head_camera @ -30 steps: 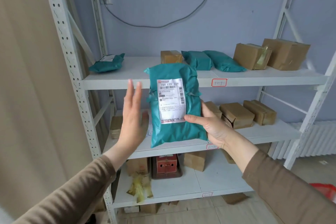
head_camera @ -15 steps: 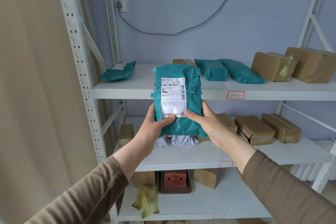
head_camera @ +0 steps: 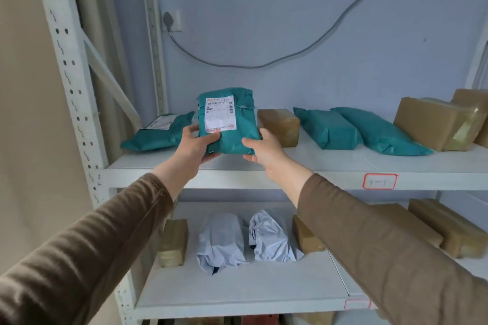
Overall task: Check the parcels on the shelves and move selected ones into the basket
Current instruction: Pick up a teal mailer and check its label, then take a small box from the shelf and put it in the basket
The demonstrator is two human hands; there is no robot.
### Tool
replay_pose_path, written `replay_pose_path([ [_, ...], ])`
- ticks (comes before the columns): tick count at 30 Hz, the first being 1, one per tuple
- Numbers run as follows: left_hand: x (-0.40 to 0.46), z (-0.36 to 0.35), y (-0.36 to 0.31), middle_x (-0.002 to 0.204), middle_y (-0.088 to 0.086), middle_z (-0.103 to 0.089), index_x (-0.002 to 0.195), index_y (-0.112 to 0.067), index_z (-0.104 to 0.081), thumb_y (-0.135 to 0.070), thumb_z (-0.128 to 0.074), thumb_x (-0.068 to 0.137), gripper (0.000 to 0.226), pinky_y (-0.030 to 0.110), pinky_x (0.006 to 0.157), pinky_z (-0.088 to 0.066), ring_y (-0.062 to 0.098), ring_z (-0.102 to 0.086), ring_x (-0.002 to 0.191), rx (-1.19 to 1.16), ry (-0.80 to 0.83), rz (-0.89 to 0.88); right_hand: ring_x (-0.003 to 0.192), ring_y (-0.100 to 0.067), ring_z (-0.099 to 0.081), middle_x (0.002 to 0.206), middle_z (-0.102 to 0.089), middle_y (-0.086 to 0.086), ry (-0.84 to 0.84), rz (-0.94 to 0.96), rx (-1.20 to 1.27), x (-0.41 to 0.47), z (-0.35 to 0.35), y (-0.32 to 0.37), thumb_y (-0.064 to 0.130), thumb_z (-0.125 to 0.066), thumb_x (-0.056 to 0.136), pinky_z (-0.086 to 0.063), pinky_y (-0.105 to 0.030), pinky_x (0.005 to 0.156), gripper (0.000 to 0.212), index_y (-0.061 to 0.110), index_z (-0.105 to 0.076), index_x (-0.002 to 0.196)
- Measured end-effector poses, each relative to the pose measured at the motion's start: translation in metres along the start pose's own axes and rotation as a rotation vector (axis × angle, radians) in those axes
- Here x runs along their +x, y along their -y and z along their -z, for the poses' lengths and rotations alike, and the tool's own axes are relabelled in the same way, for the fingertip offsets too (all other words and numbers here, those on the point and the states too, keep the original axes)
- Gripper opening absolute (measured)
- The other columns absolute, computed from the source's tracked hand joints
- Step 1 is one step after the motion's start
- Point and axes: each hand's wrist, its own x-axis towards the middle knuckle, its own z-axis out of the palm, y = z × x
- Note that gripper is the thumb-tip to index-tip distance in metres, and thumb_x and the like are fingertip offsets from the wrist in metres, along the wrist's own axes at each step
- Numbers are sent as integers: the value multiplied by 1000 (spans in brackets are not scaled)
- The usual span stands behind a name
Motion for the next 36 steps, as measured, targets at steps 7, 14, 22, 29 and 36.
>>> replay_pose_path([
  [7, 92, 9, 20, 141, 11, -61, 144, -7, -55, 1, -58, 101, 44, 37, 90, -56, 27, -63, 118, 83, -4, 113, 120, -30, -64, 134, -64, -15, -57, -93, -88, 88, -21, -31, -8, -48, 99, -58, -39, 95, 37, 7, -59, 130],
  [14, 109, 8, 23, 147, 9, -59, 149, -10, -52, -11, -67, 99, 52, 37, 103, -50, 28, -60, 125, 514, -87, -24, 96, -19, -64, 116, -69, -8, -21, -42, -305, 90, -12, -38, -1, -48, 96, -51, -25, 74, 34, 12, -63, 123],
  [22, 84, -45, -1, 157, 5, -52, 155, -20, -48, -30, -59, 103, 54, 36, 118, -36, 27, -47, 145, 1013, -41, -528, 116, -12, -61, 124, -67, 10, -132, 487, -499, 60, 66, 2, 16, -55, 102, -46, -23, 99, 38, 25, -63, 139],
  [29, 102, -157, 23, 137, 6, -56, 155, -12, -42, -58, -63, 94, 79, 41, 122, -33, 29, -52, 124, 475, 108, 62, 150, -20, -37, 163, -39, 3, -143, 4, -157, 120, 139, 8, 44, -55, 103, -30, -38, 118, 64, 21, -36, 159],
  [36, 102, -183, 49, 101, 3, -72, 94, -17, -62, -53, -64, 97, 37, 38, 104, -54, 22, -71, 96, 228, 34, 202, 148, -24, -41, 161, -45, -3, 24, -259, -20, 138, 137, -6, 82, -57, 80, -27, -47, 125, 95, 24, -45, 154],
])
